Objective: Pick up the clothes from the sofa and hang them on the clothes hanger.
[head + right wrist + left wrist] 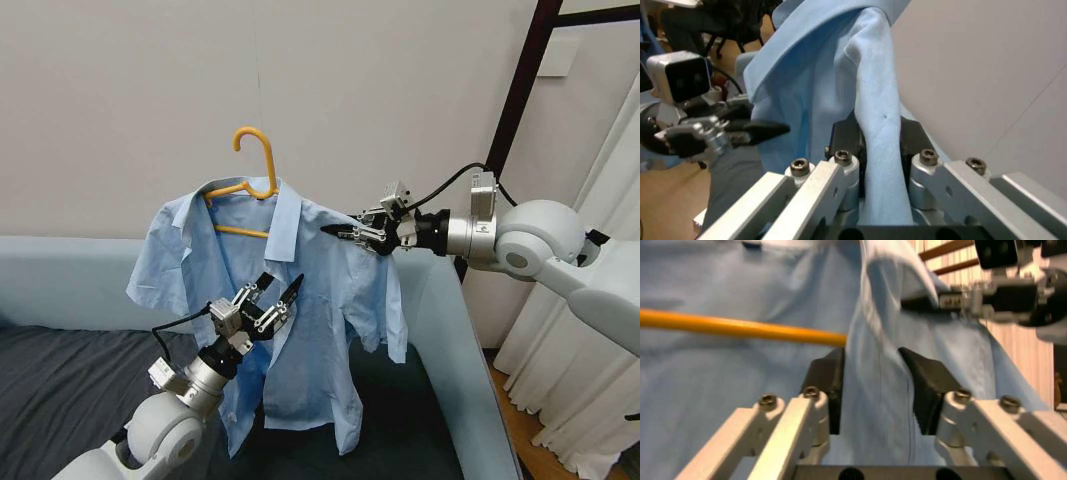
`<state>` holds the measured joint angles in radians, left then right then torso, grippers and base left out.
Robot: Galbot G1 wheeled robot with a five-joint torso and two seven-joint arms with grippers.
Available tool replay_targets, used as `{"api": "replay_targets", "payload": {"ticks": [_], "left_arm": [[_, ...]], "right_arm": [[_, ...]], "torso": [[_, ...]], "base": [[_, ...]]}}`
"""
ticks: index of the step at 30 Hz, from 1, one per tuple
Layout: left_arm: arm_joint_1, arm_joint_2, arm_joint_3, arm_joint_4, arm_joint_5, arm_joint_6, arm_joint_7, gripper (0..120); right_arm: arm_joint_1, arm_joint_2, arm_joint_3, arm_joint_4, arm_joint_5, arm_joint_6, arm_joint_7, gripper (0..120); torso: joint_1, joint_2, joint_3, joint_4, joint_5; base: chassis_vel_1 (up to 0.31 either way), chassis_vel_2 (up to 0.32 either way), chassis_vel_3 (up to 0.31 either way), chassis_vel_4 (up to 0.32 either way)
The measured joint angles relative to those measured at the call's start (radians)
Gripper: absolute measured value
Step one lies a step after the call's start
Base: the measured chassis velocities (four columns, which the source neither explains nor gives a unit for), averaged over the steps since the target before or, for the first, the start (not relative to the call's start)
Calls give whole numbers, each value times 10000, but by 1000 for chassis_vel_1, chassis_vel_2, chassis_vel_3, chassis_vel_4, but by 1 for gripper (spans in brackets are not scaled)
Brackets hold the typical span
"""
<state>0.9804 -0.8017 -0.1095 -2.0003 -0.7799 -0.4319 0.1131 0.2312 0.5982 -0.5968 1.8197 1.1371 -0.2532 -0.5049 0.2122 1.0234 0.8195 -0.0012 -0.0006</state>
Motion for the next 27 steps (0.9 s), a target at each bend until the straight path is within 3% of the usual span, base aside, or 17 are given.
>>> {"api": "replay_targets", "payload": {"ticks": [9, 16, 27], "left_arm": [[124, 149, -621, -65, -494, -127, 271, 0], [145, 372, -1185, -372, -983, -138, 384, 0], [-225, 480, -1279, -269, -1567, 176, 184, 0]], "right_arm": [[64, 138, -122, -216, -35, 52, -193, 8], [362, 394, -352, -597, -179, 55, -217, 8], [558, 632, -369, -935, -196, 128, -515, 8]], "torso": [[0, 0, 0, 0, -2], [0, 0, 0, 0, -2], [0, 0, 0, 0, 1]], "base": [[0, 0, 0, 0], [0, 0, 0, 0], [0, 0, 0, 0]]}}
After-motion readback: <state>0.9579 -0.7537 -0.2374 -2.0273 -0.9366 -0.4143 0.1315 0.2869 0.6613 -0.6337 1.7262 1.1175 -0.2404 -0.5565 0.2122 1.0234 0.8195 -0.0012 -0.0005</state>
